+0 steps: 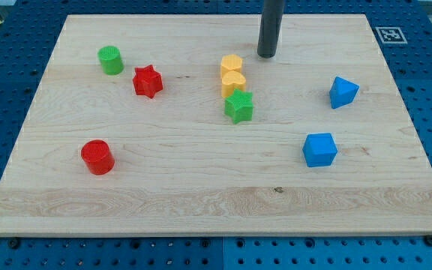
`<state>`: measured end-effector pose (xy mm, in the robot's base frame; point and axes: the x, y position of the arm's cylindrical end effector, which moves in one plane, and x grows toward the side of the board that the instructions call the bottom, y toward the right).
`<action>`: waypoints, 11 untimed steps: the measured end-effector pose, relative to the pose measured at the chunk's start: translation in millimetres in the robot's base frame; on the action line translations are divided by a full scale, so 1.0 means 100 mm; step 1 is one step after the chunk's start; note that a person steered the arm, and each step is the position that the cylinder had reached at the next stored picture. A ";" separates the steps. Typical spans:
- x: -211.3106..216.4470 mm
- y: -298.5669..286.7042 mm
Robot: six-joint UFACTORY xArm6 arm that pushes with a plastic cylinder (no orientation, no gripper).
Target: Place the arm towards the bottom right of the blue cube
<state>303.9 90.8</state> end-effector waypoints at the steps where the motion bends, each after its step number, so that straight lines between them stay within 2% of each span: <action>1: 0.07 0.19; 4: 0.10 1.02; 7: 0.99 1.52; 10: 2.36 1.58; 11: 2.74 1.42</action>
